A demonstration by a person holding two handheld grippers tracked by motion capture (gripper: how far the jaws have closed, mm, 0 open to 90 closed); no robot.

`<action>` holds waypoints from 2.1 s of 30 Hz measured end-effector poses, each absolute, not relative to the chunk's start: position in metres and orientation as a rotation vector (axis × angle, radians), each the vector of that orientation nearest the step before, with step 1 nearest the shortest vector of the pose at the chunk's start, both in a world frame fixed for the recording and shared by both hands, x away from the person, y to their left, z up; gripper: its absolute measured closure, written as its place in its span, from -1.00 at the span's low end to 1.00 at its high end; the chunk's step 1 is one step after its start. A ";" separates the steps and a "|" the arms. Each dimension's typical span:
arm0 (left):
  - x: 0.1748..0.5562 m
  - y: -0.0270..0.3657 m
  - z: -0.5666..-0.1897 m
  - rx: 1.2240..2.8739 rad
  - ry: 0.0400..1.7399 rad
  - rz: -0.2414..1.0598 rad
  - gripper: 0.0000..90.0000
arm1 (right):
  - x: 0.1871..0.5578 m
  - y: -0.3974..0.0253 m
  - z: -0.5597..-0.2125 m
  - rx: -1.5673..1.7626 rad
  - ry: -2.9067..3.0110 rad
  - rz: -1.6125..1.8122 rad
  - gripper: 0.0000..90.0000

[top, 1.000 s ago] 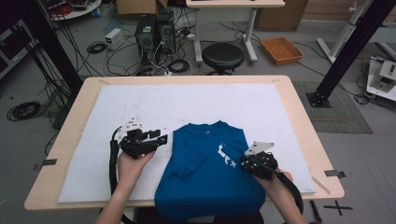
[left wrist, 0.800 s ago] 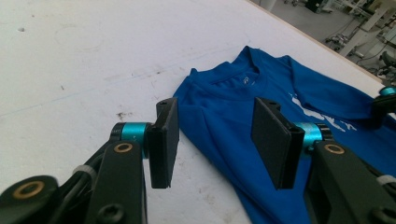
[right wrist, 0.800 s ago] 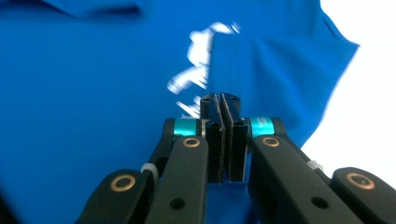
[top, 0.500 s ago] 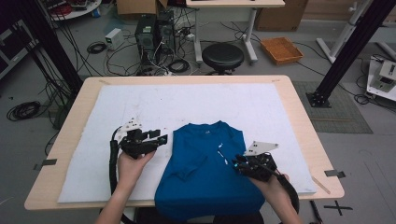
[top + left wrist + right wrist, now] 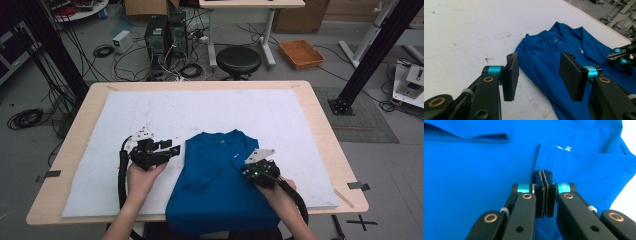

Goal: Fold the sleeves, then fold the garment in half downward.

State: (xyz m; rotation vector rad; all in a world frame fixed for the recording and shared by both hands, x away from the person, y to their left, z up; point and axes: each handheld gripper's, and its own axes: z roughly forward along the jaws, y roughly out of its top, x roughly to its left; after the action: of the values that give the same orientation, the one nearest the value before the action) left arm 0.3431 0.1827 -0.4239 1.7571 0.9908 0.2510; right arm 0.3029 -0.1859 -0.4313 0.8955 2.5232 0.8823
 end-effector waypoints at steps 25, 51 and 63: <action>0.338 0.194 -0.416 1.764 0.957 0.403 -0.10 | 0.340 -0.271 -0.375 1.158 2.094 1.290 -0.20; 0.333 0.195 -0.414 1.772 0.949 0.423 -0.11 | 0.345 -0.279 -0.376 1.182 2.066 1.287 -0.22; 0.355 0.153 -0.431 1.859 1.013 0.295 0.10 | 0.370 -0.268 -0.405 1.272 2.117 1.187 0.14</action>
State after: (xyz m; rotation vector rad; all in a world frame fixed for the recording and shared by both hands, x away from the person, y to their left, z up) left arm 0.3550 0.1527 -0.4306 1.8588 1.0126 0.2948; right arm 0.3702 -0.2682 -0.4047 1.2721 2.1170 1.1873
